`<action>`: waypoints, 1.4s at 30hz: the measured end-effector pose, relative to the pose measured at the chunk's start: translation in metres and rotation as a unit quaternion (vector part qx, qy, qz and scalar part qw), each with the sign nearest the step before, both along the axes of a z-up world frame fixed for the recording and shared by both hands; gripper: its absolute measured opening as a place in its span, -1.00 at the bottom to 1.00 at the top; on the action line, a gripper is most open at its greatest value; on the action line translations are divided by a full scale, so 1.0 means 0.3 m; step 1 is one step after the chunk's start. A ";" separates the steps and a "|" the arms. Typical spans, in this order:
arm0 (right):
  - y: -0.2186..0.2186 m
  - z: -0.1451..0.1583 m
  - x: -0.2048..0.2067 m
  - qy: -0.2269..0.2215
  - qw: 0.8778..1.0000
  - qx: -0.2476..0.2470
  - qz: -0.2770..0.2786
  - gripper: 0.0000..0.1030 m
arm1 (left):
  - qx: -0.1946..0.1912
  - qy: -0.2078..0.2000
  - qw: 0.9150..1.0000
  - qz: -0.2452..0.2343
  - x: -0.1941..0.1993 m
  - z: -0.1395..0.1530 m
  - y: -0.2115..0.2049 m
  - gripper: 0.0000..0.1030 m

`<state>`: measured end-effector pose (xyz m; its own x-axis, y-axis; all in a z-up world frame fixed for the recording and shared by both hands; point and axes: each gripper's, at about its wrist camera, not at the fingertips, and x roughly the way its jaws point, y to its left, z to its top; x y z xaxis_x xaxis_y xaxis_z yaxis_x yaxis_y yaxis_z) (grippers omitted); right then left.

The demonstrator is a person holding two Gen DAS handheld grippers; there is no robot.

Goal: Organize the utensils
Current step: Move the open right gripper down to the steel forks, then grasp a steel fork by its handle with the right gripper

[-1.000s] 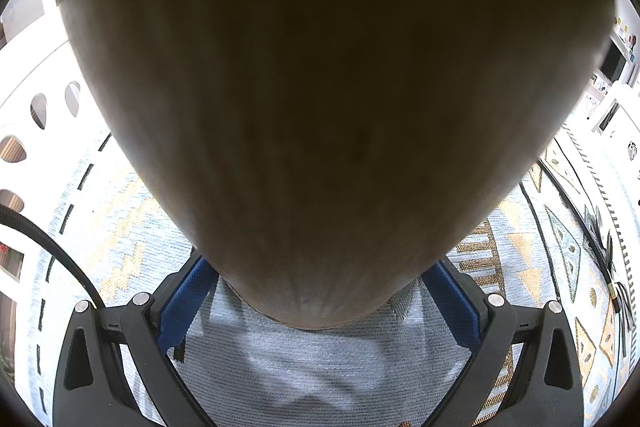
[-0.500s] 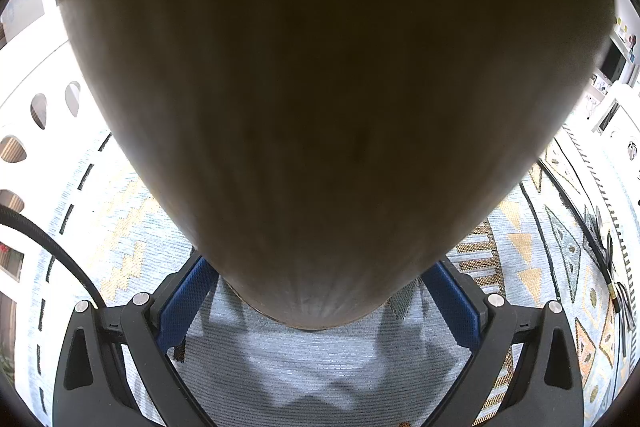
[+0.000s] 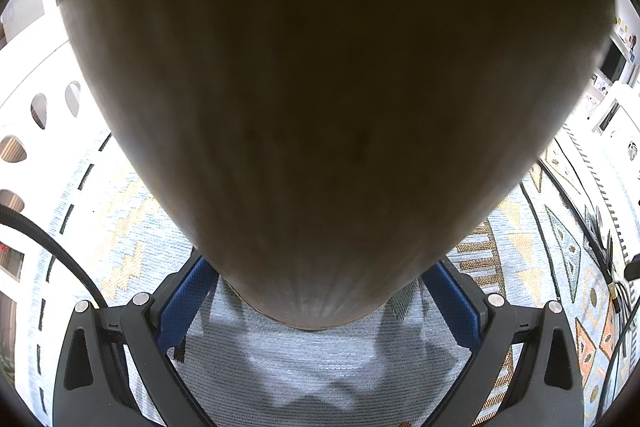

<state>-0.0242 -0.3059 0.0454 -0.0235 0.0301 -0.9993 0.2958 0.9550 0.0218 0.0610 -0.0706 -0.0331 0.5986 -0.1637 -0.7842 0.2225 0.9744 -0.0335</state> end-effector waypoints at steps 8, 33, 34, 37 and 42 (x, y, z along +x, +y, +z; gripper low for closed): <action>-0.044 -0.081 -0.044 0.020 0.999 0.026 0.009 -0.42 | 0.000 0.000 1.000 0.000 0.000 0.000 0.000 0.96; -0.134 -0.043 -0.091 -0.027 0.986 0.153 -0.062 -0.88 | 0.000 0.000 1.000 0.000 0.000 0.000 0.000 0.96; -0.146 -0.034 -0.083 -0.032 0.984 0.163 -0.067 -0.88 | 0.000 0.000 1.000 0.000 0.001 -0.001 -0.002 0.96; -0.170 -0.019 -0.075 -0.032 0.985 0.152 -0.069 -0.89 | 0.000 0.000 1.000 0.000 0.000 0.000 -0.001 0.96; -0.118 -0.040 -0.068 -0.033 0.984 0.165 -0.066 -0.89 | 0.000 0.000 1.000 0.000 0.000 0.000 0.000 0.96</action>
<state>-0.0445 -0.3413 0.0336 0.0666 0.3512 -0.9339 0.4042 0.8462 0.3471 0.0609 -0.0705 -0.0331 0.5987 -0.1633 -0.7841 0.2219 0.9745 -0.0336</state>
